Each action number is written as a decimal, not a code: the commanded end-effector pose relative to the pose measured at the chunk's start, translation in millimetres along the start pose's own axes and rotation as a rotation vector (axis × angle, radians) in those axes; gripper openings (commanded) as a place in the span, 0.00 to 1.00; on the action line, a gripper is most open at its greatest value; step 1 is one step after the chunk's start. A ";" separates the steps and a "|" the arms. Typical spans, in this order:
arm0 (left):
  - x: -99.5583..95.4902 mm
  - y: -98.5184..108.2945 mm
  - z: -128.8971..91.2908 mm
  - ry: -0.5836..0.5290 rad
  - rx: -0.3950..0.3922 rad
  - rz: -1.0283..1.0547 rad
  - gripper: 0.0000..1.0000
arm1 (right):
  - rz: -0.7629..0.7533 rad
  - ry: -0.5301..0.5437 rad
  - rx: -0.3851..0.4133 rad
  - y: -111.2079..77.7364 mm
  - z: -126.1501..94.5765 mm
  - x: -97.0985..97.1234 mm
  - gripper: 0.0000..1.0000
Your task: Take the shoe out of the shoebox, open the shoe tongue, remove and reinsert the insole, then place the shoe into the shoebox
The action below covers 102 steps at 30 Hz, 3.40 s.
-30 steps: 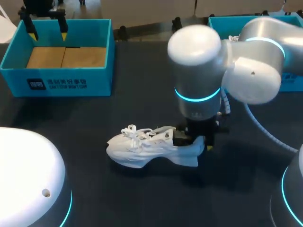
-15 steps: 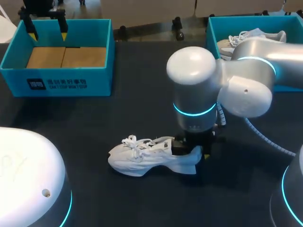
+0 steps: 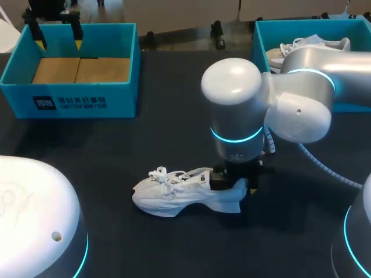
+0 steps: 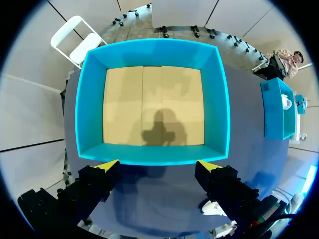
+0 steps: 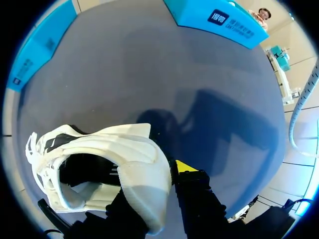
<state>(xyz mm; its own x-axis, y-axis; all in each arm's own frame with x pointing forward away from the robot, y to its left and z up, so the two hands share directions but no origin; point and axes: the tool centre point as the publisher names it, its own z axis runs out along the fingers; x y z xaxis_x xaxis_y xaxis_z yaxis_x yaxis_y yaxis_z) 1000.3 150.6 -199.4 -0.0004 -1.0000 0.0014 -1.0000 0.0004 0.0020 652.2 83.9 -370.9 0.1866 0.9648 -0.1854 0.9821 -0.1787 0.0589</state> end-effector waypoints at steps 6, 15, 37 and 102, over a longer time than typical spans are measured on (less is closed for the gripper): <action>0.2 0.0 0.1 -0.001 0.000 0.000 1.00 | 0.010 -0.001 0.001 0.2 3.7 6.3 0.00; 0.2 0.0 0.1 -0.001 0.000 0.000 1.00 | 0.004 0.022 0.008 5.0 14.5 5.4 0.00; 0.2 0.0 0.1 -0.001 0.000 0.000 1.00 | -0.009 0.086 0.006 0.4 -12.5 -3.6 1.00; 0.2 0.0 0.1 -0.001 0.000 0.000 1.00 | -1.140 1.316 -0.641 21.9 -95.8 -83.9 1.00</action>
<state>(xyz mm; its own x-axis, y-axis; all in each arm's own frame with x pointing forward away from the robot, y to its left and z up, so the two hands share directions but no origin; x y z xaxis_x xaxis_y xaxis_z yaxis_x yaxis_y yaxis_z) 1000.3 150.6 -199.4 -0.0005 -1.0000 0.0014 -1.0000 0.0005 0.0020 663.2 26.8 -251.5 -0.7333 0.5487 0.4015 0.6790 0.5606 0.4740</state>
